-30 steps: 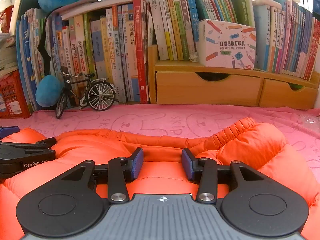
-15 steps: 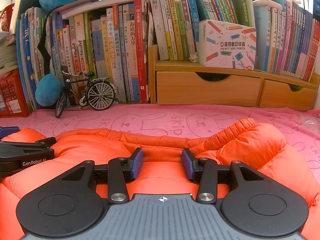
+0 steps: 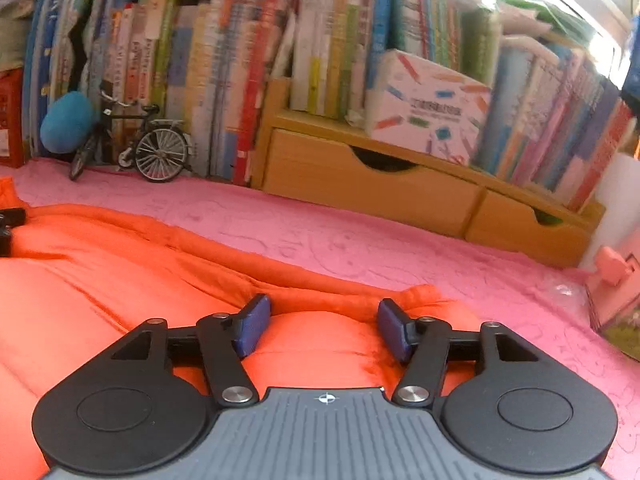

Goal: Fold clothes

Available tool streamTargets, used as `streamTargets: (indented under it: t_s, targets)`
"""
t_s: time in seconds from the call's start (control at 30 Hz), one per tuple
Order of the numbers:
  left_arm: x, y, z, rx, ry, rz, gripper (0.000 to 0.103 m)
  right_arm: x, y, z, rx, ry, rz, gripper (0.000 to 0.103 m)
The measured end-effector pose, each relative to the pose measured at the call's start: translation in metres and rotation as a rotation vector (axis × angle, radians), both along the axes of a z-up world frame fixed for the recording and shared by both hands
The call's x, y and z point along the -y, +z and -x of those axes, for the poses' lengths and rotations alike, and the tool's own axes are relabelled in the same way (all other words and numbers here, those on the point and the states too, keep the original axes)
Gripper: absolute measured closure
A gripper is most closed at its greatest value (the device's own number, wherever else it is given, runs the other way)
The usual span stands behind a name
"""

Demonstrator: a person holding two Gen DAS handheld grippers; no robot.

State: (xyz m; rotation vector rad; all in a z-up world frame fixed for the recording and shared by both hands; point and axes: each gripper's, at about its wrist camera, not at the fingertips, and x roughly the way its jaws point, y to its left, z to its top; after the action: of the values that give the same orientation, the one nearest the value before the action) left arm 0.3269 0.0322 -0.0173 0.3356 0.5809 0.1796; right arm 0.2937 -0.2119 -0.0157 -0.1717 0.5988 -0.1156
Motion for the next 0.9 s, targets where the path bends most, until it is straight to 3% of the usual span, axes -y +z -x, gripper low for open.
streamTargets:
  t_s: [0.1, 0.2, 0.27, 0.3, 0.33, 0.37, 0.43, 0.5, 0.57, 0.6, 0.7, 0.77, 0.9]
  targets:
    - [-0.008, -0.003, 0.002, 0.000, -0.011, -0.032, 0.009, 0.016, -0.001, 0.004, -0.015, -0.005, -0.013, 0.044]
    - [-0.020, -0.005, 0.002, -0.013, -0.023, -0.013, 0.003, 0.031, -0.003, 0.008, -0.026, -0.041, -0.005, 0.044]
    - [-0.026, -0.004, 0.005, -0.016, -0.030, 0.007, 0.003, 0.042, -0.004, 0.011, -0.036, -0.076, -0.010, 0.035]
    - [-0.027, -0.002, 0.010, -0.002, -0.034, 0.023, 0.005, 0.048, -0.005, 0.012, -0.041, -0.096, -0.013, 0.033]
    - [-0.026, 0.002, 0.018, 0.033, -0.054, 0.041, 0.016, 0.055, -0.005, 0.014, -0.045, -0.142, -0.016, 0.030]
    - [-0.024, 0.008, 0.029, 0.078, -0.086, 0.061, 0.027, 0.058, -0.002, 0.016, -0.037, -0.150, -0.037, 0.035]
    - [-0.010, 0.019, 0.050, 0.156, -0.131, 0.075, 0.030, 0.053, 0.009, 0.028, 0.030, -0.145, -0.054, 0.054]
    - [0.013, 0.033, 0.068, 0.200, -0.191, 0.093, 0.030, 0.035, 0.022, 0.046, 0.139, -0.110, -0.073, 0.054]
    - [0.039, 0.042, 0.077, 0.199, -0.258, 0.106, 0.028, 0.013, 0.034, 0.055, 0.177, 0.006, -0.147, 0.055]
    - [0.052, 0.041, 0.079, 0.197, -0.281, 0.090, 0.028, 0.002, 0.039, 0.059, 0.192, 0.062, -0.178, 0.055]
    - [0.085, 0.020, 0.074, 0.148, -0.295, -0.011, 0.028, -0.039, 0.028, 0.059, 0.154, 0.170, -0.110, 0.055]
    - [0.087, 0.000, 0.056, 0.054, -0.270, -0.047, 0.026, -0.051, 0.004, 0.053, 0.093, 0.177, -0.045, 0.056]
    - [0.086, -0.014, 0.042, 0.018, -0.263, -0.150, 0.020, -0.046, -0.017, 0.050, 0.052, 0.170, 0.026, 0.056]
